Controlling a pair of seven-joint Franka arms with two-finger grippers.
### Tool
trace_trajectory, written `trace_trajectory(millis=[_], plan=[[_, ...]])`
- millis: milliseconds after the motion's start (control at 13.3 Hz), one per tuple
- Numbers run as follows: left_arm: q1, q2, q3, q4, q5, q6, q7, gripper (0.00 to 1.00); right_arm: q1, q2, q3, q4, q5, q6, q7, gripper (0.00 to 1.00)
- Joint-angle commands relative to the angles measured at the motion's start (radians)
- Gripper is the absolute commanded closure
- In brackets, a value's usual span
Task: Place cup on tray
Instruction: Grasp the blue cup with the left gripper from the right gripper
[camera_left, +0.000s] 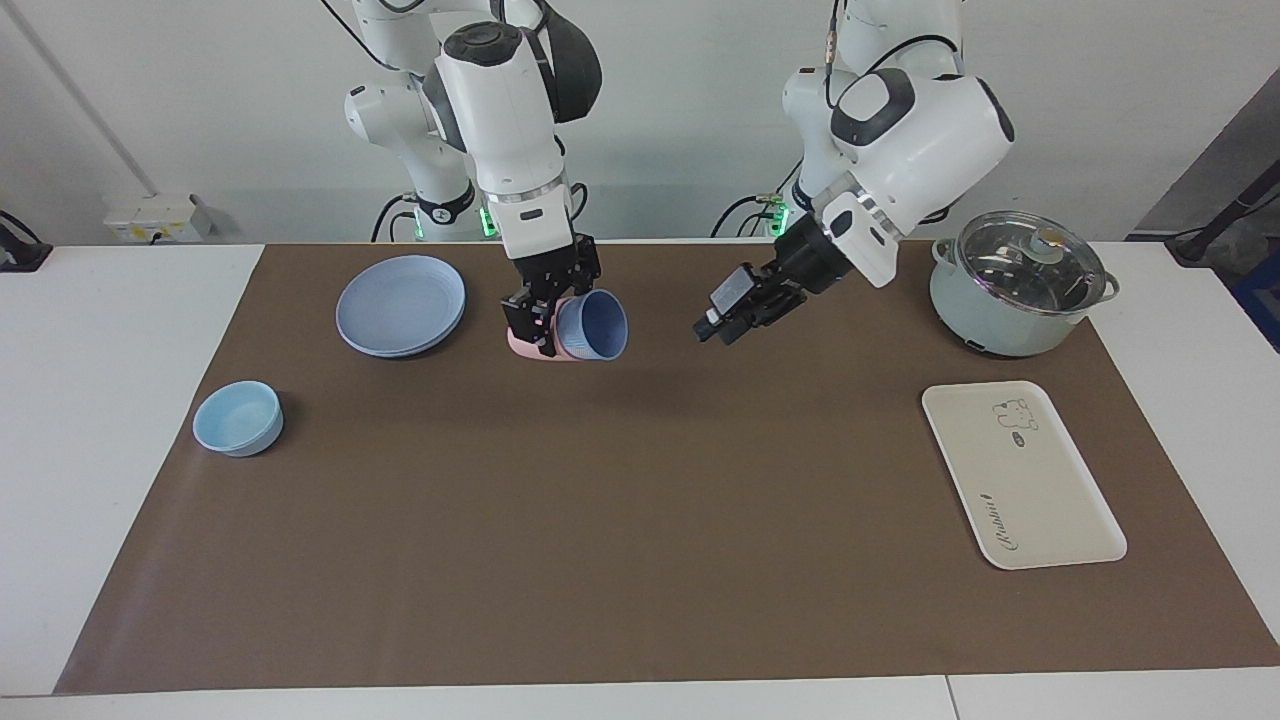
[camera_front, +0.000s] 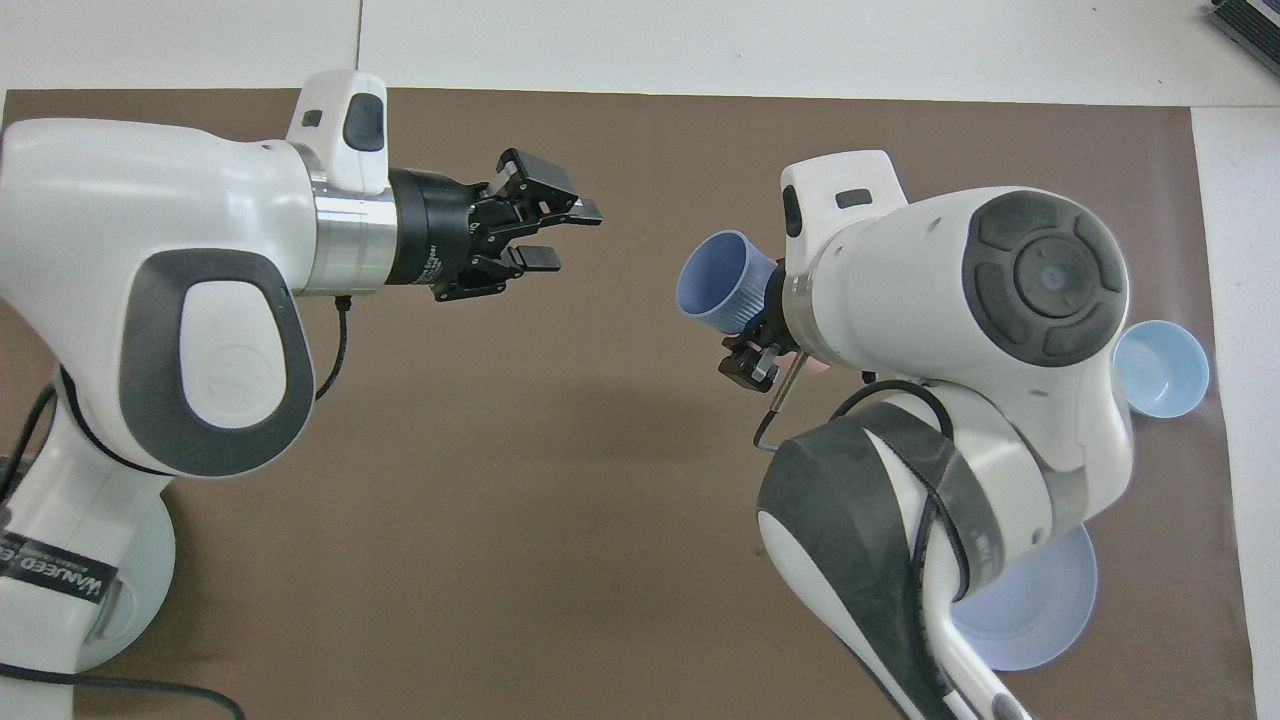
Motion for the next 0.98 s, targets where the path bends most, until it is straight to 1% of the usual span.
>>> trace_trajectory(millis=[0, 226, 302, 528, 678, 754, 905], plan=[[-0.086, 0.026, 0.017, -0.013, -0.026, 0.118, -0.036, 0.37, 0.001, 0.014, -0.002, 0.028, -0.029, -0.014, 0.027, 1.0], [-0.121, 0.049, 0.017, -0.011, -0.024, 0.18, -0.045, 0.39, 0.001, 0.014, -0.002, 0.027, -0.029, -0.013, 0.027, 1.0], [-0.138, 0.051, 0.018, -0.011, -0.023, 0.185, -0.044, 0.4, 0.001, 0.014, -0.002, 0.027, -0.029, -0.013, 0.027, 1.0], [-0.143, 0.056, 0.018, -0.014, -0.012, 0.18, -0.035, 0.42, 0.001, 0.014, -0.002, 0.025, -0.029, -0.011, 0.027, 1.0], [-0.17, 0.053, 0.021, -0.039, -0.004, 0.185, -0.021, 0.44, 0.001, 0.014, -0.002, 0.025, -0.027, -0.011, 0.027, 1.0], [-0.172, 0.053, 0.021, -0.045, -0.004, 0.191, -0.007, 0.46, 0.001, 0.014, -0.002, 0.025, -0.029, -0.011, 0.027, 1.0], [-0.172, 0.053, 0.021, -0.046, -0.003, 0.189, 0.001, 0.55, 0.001, 0.014, -0.002, 0.025, -0.029, -0.011, 0.027, 1.0]])
